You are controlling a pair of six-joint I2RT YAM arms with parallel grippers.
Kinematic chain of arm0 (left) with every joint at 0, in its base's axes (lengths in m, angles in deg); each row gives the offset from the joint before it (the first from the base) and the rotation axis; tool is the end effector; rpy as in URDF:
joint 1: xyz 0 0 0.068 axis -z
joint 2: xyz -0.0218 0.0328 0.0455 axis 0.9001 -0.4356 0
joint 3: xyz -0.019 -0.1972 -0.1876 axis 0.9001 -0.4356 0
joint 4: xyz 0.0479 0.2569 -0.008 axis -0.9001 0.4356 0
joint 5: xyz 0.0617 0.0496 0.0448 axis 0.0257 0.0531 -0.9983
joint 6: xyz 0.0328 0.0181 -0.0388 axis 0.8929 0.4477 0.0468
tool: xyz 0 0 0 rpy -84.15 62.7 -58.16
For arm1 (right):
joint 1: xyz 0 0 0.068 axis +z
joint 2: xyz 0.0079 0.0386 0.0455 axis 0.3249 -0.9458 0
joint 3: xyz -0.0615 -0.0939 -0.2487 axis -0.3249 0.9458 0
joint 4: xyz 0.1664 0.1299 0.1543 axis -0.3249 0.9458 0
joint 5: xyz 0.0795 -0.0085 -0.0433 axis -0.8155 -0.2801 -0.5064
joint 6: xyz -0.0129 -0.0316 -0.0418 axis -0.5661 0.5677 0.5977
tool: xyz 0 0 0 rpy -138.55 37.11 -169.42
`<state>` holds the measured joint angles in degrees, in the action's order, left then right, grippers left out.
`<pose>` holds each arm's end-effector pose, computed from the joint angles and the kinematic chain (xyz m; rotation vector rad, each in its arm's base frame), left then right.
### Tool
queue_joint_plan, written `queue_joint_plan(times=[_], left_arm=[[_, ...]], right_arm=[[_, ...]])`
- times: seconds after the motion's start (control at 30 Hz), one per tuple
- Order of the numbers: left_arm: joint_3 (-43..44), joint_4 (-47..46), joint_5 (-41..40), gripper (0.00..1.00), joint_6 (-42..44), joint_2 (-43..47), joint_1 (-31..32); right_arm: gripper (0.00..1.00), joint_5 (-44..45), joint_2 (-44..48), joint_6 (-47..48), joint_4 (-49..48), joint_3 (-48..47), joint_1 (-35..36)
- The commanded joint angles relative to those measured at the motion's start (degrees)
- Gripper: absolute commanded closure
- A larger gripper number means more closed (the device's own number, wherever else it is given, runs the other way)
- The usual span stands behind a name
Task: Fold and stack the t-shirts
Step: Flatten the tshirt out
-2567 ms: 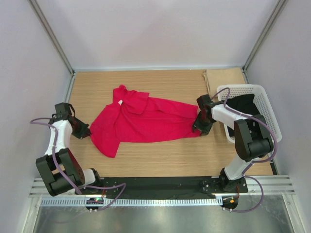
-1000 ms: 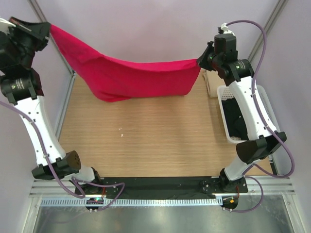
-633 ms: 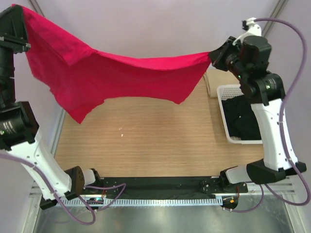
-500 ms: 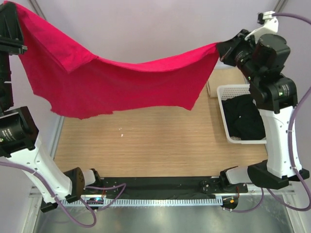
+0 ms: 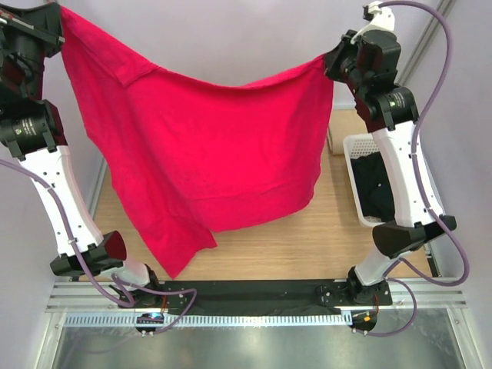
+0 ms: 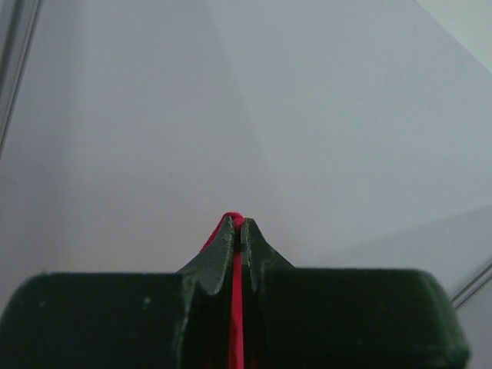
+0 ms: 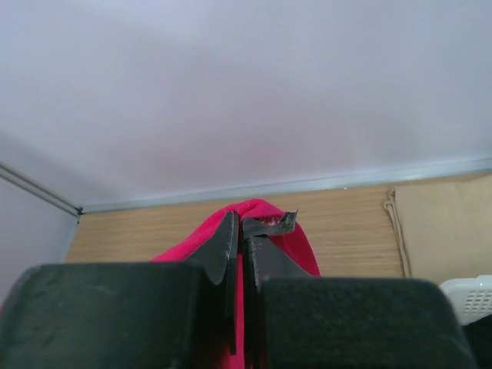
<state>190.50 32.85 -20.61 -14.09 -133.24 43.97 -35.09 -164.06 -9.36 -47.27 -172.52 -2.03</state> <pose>0.2376 0.0764 0.6355 -0.3460 1.0682 -0.5206 0.3085 0.0868 0.5516 0.1778 1.6368 0.3224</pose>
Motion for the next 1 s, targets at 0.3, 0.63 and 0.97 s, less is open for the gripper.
queue_joint_plan(times=[0.3, 0.63, 0.97], left_arm=[[5.70, -3.43, -1.41, 1.00, 2.55, 6.75, 0.08], [10.80, 2.18, -3.96, 1.00, 5.62, 12.72, 0.08], [13.71, 5.97, -8.18, 1.00, 10.72, 15.98, 2.80]], right_arm=[[0.99, -1.09, 8.69, 0.28, -2.24, 1.45, 0.03], [0.99, -5.14, 19.41, -1.47, 0.49, 6.37, 0.12], [0.99, -7.51, 24.08, -4.64, 0.31, 7.69, 0.12]])
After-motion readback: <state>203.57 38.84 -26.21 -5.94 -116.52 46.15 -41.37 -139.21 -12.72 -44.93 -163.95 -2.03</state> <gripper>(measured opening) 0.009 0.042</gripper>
